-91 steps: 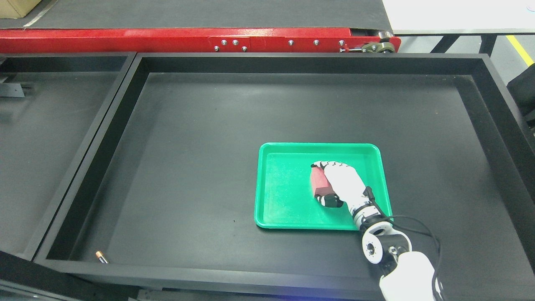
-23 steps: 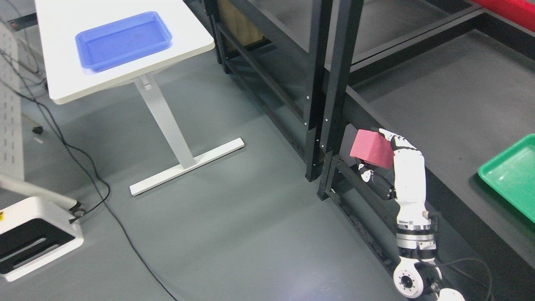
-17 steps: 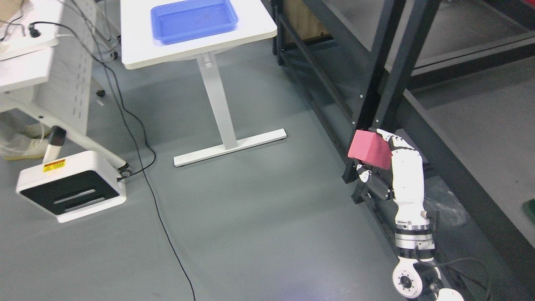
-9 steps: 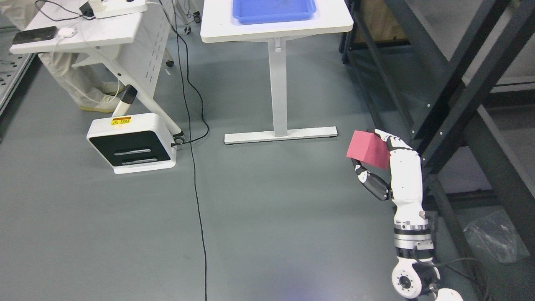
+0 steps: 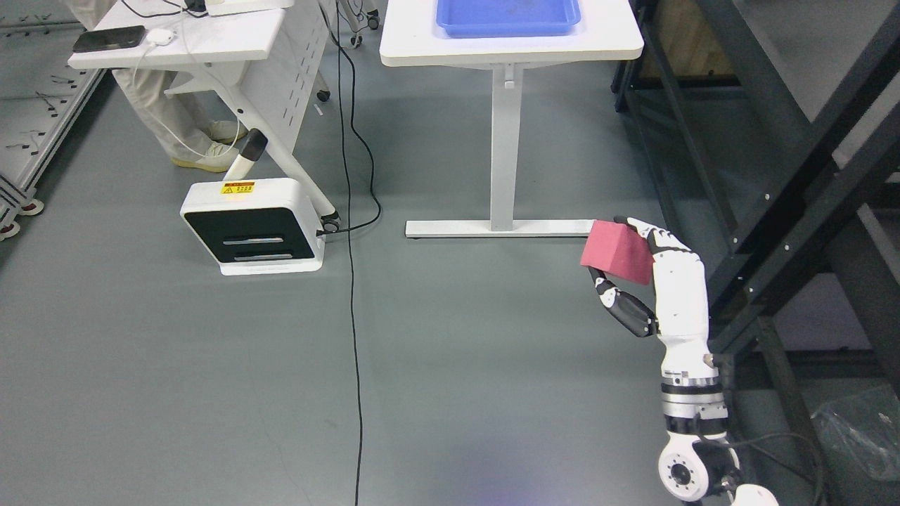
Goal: Pick pink block from left shelf to tray
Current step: 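Hold the pink cube in the right hand while turning to the blue tray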
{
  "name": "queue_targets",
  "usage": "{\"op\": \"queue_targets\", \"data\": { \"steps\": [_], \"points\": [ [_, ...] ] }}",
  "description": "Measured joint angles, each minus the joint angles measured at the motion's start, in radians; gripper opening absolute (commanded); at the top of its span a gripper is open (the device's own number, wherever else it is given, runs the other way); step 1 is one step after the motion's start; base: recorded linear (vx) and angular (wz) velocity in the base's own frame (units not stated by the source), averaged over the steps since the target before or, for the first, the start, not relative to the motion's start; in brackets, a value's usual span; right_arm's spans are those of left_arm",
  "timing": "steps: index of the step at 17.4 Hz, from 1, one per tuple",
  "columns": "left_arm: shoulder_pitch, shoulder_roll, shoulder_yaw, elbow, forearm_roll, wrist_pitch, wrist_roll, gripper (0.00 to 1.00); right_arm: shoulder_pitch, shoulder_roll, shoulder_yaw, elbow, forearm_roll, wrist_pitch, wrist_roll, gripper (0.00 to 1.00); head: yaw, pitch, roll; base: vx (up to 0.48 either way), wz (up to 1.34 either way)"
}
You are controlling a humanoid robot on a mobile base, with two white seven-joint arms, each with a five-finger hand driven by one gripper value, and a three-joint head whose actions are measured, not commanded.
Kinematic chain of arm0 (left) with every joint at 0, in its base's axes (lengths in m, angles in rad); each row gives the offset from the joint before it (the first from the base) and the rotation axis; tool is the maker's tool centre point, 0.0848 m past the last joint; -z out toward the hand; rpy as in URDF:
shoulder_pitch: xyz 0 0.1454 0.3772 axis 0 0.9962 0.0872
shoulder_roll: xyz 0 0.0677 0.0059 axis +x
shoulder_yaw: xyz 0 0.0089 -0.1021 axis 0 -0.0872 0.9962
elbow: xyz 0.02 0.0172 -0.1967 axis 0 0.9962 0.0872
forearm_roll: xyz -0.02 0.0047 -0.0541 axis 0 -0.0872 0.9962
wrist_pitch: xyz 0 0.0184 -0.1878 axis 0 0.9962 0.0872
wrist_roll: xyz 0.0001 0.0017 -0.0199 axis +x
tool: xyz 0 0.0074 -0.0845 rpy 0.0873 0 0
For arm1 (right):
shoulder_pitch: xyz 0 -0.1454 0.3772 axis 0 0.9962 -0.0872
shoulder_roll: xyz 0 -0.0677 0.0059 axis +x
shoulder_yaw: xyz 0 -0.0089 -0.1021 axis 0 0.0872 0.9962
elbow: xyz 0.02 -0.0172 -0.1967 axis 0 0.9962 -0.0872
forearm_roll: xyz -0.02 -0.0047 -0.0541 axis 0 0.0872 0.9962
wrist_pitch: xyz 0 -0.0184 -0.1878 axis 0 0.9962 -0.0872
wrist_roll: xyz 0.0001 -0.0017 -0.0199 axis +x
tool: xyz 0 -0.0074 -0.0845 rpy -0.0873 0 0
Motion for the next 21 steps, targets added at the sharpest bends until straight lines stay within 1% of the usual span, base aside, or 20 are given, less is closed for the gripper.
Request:
{"op": "queue_targets", "data": {
  "steps": [8, 21],
  "points": [
    [0.0, 0.0, 0.0, 0.0, 0.0, 0.002, 0.0, 1.0, 0.0, 0.0, 0.002, 0.0, 0.0, 0.0, 0.0, 0.08, 0.0, 0.0, 0.0, 0.113, 0.2],
    [0.0, 0.0, 0.0, 0.0, 0.0, 0.0, 0.0, 1.0, 0.0, 0.0, 0.003, 0.0, 0.0, -0.001, 0.004, 0.09, 0.0, 0.0, 0.0, 0.24, -0.08]
  ]
}}
